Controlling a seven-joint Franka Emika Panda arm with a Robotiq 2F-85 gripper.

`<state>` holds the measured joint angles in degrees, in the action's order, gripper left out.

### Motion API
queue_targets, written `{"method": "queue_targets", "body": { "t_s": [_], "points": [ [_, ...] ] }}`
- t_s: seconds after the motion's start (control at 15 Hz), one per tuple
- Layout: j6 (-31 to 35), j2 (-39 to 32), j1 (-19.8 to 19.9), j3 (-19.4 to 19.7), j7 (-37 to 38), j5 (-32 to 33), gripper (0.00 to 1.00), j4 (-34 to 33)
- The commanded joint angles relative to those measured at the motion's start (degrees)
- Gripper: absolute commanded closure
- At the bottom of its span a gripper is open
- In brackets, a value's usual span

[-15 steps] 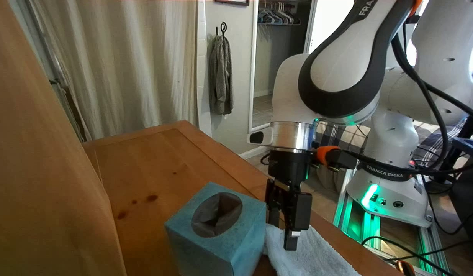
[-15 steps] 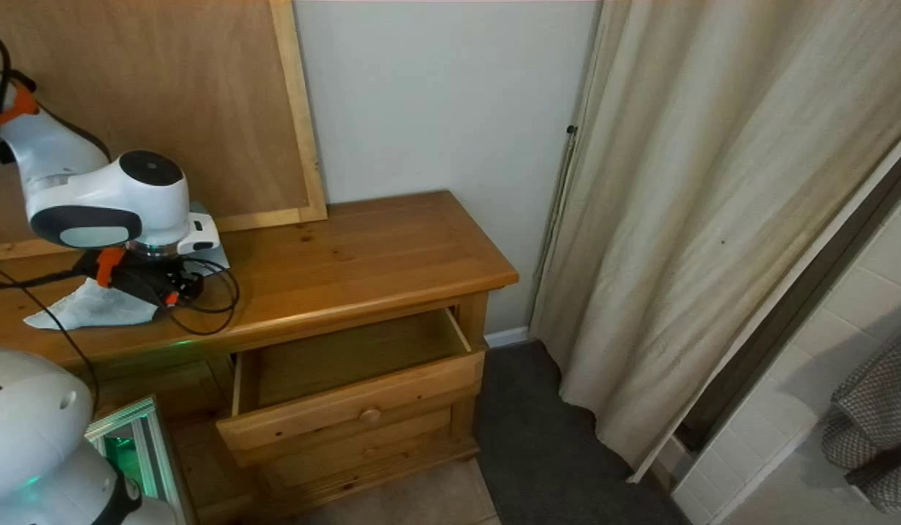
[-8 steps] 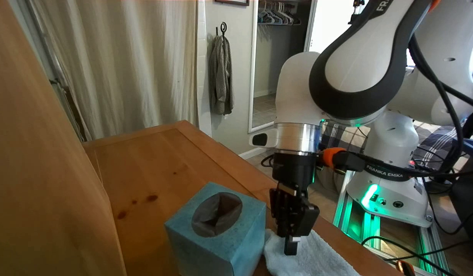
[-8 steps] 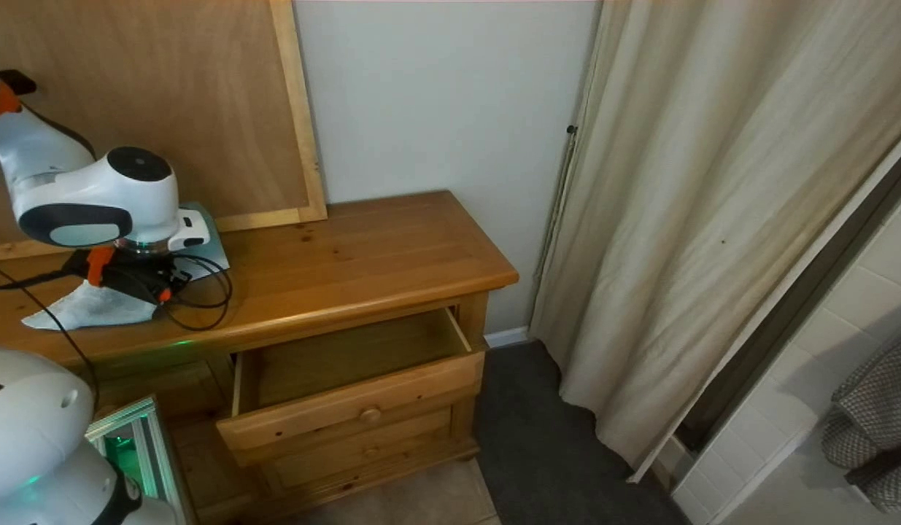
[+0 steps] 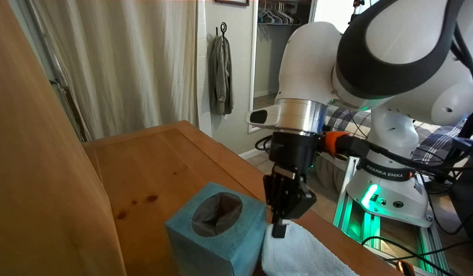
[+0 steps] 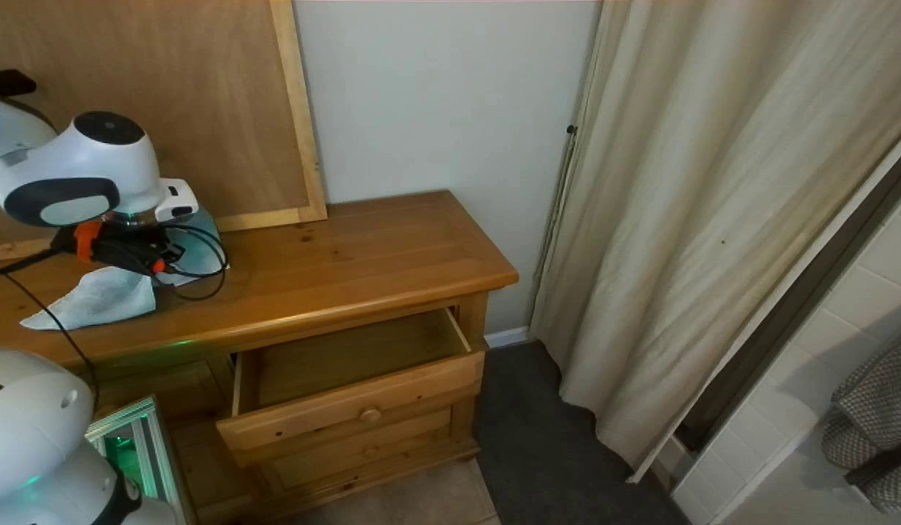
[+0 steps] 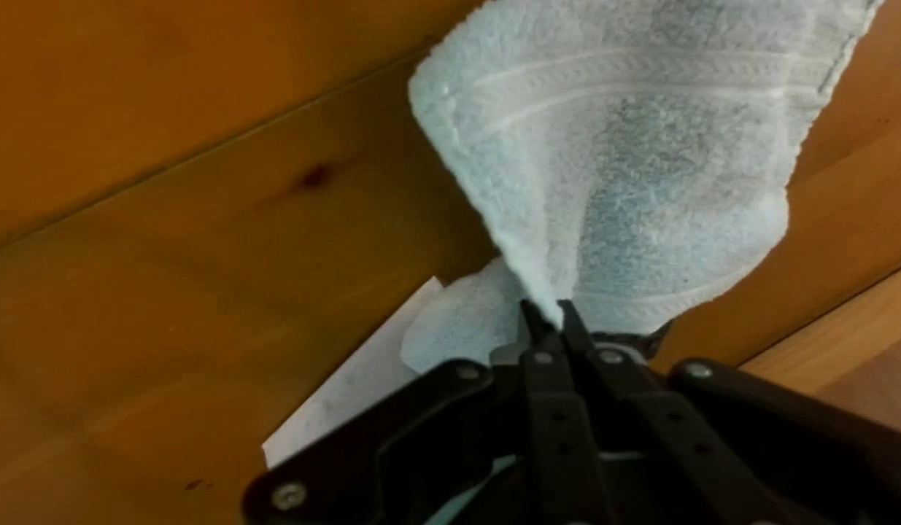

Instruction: Put the towel into the drawer

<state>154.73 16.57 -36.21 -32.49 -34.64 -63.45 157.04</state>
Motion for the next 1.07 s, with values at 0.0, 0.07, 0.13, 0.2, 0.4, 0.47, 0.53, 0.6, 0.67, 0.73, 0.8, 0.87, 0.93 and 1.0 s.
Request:
{"method": "queue_targets", "body": {
  "t_s": [0.0,0.07,0.13,0.2,0.4,0.47,0.53,0.6,0.67,0.73,0.8,0.87,0.93,1.0],
  "points": [
    [-2.35,10.08,4.47,-5.18,15.00,15.45,0.99,1.92],
    [-4.15,12.88,9.68,-10.36,18.99,20.05,0.99,0.99],
    [-6.62,16.71,10.11,-10.48,23.19,24.86,0.99,1.00],
    [-7.76,19.22,8.77,-9.43,27.37,29.77,0.99,1.08],
    [-15.09,25.99,7.73,-7.58,37.81,44.10,0.99,-2.13],
    [-17.42,27.94,8.60,-8.07,40.79,48.40,0.99,-3.62],
    [-19.80,29.60,9.11,-8.24,42.91,51.72,0.99,-5.04],
    [-22.04,31.13,9.85,-8.51,44.69,54.87,0.99,-6.52],
    [-24.45,32.14,10.72,-8.84,45.94,57.81,0.99,-7.84],
    [-26.60,32.71,10.95,-8.63,46.81,59.50,0.99,-8.90],
    [-22.64,29.96,7.99,-7.21,45.45,56.83,0.97,-6.82],
    [-24.46,31.08,8.54,-7.35,46.04,58.08,0.97,-7.69],
    [-25.26,31.72,8.89,-7.42,46.25,58.59,0.97,-8.12],
    [-25.45,31.96,9.07,-7.44,46.30,58.81,0.97,-8.18]
  ]
}}
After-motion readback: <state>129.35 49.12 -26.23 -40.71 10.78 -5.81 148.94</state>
